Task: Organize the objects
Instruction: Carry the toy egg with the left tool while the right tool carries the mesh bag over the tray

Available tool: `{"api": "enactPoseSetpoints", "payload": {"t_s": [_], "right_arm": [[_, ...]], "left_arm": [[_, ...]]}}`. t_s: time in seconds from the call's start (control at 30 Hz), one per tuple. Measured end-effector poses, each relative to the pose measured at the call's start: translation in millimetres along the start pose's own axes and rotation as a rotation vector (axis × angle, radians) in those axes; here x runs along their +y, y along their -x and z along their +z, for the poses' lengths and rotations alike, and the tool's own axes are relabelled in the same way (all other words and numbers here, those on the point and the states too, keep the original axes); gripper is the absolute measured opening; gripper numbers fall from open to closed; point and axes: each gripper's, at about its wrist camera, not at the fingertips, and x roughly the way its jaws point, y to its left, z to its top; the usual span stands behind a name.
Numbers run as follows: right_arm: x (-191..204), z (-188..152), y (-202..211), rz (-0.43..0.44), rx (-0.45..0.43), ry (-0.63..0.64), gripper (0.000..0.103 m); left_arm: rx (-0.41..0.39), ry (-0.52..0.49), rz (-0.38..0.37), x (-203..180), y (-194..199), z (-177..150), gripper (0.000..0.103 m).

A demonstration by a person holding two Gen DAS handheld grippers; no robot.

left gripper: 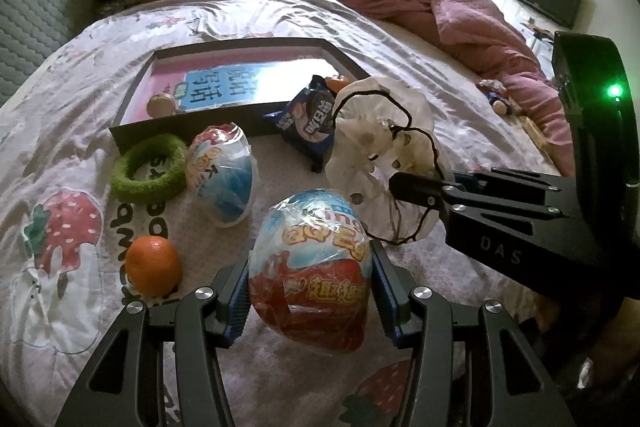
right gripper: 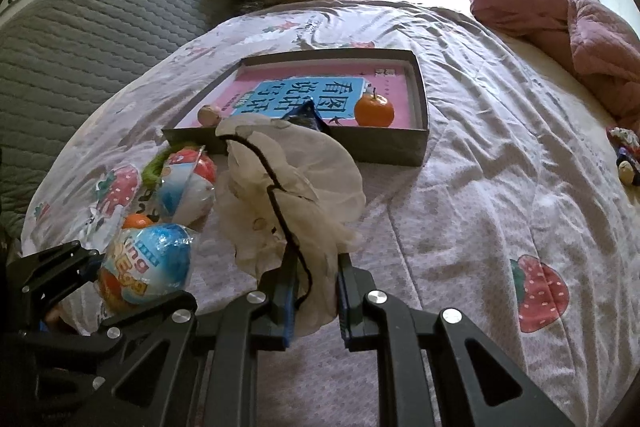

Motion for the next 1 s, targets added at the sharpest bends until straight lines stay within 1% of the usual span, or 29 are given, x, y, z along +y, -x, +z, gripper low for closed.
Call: {"api": "enactPoseSetpoints", "payload": {"t_s": [0.2,0.5,0.83,1.0], "right_arm": [[7.1,1.5,4.3,0.002,-0.007,0.016,0.017],[13.3,5.1,9.8,0.005,-0.019,0.022,0.017],[16.2,9.0,9.8,0.01,-0.019,0.022,0.017],[18.3,12.3,9.9,0.012,-0.021,0.023,0.017]], "left_arm": [[-0.041,0.0,0.006,2.4,9.3,2.8,0.054],[-0.074,0.007,0.018,10.1,15.5,6.9,0.054],[-0.089,0.021,0.034,18.1,15.4,10.3,0.054],[-0.102,0.046,0.038,26.6,16.9,15.9,0.054]]}}
